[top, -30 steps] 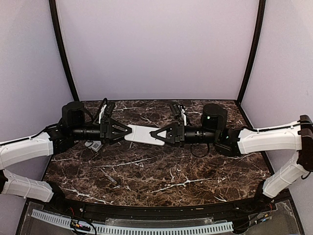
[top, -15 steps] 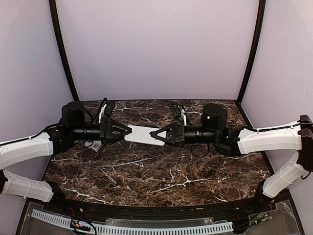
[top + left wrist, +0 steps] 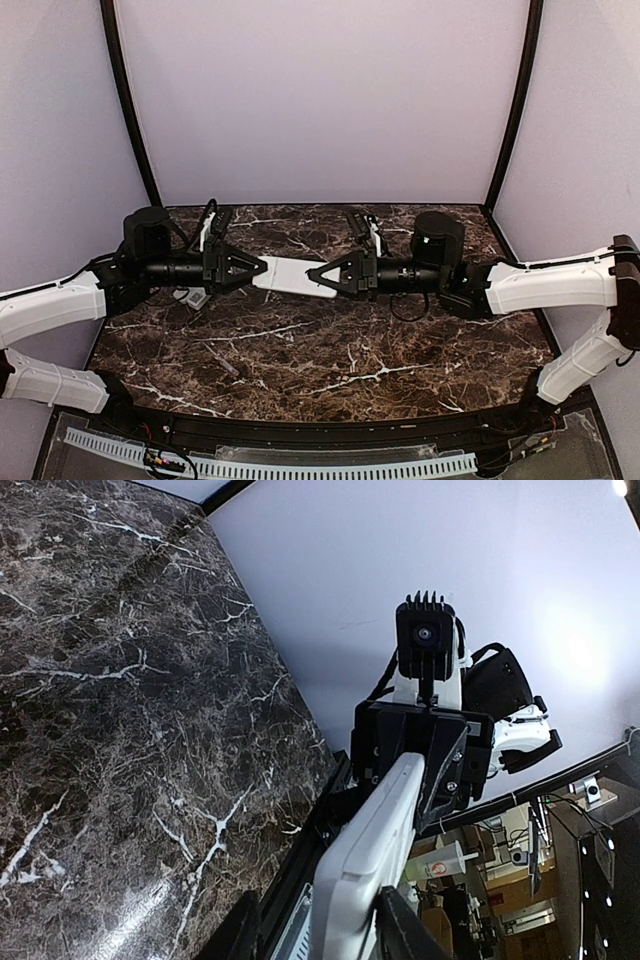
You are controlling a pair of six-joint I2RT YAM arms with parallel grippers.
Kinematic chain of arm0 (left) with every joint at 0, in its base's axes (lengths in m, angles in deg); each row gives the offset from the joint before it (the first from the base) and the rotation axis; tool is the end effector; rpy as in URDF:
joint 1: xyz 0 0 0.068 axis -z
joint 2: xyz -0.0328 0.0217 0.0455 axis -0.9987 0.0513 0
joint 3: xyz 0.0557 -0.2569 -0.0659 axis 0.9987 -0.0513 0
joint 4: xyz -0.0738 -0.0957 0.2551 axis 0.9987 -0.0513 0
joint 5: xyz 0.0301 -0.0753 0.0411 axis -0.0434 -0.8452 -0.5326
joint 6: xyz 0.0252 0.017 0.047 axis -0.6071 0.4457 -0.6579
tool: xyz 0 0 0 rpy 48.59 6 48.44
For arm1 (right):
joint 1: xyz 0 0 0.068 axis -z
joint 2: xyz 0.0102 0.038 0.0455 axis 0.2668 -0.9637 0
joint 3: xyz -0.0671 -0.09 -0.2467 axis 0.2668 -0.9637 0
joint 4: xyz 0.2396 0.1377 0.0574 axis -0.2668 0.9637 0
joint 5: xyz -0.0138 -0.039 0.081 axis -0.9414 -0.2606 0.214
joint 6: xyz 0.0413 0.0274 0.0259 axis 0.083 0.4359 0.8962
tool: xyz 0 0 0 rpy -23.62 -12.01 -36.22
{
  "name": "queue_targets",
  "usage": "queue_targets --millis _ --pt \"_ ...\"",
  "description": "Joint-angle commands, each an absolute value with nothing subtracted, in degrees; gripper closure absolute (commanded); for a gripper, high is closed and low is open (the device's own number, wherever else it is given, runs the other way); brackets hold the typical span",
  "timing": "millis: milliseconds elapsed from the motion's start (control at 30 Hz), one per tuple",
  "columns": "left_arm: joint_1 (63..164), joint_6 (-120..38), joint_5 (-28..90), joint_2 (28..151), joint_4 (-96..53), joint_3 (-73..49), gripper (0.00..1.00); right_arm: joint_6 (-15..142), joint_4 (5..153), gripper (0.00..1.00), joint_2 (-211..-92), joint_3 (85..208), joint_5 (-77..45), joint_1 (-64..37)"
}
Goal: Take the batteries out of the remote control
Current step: Remove the battery cover from the remote control.
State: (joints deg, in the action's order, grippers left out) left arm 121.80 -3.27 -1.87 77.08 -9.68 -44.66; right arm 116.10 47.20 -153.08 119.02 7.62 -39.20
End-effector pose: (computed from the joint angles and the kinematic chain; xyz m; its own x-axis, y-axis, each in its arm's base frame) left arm 0.2076 -0.1748 0.2797 -0.8189 -0.1344 -0.5580 0.5211 0.2337 -0.8209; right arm 0.1851 0.2955 0.2645 -0.8757 0.0383 -0.4814 -0.4773 0.0826 0.8748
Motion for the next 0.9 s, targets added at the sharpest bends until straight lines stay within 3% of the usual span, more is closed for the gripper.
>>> queue_targets --millis 0,867 --pt "121.19 -3.49 -1.09 75.65 -11.42 -45.3 0.64 116.2 42.74 1.0 -151.65 120.17 7.84 -39.02" --pt "120.77 -1.55 -3.89 74.04 -8.65 -45.82 0.83 115.94 47.38 1.0 -150.83 119.11 3.68 -38.98"
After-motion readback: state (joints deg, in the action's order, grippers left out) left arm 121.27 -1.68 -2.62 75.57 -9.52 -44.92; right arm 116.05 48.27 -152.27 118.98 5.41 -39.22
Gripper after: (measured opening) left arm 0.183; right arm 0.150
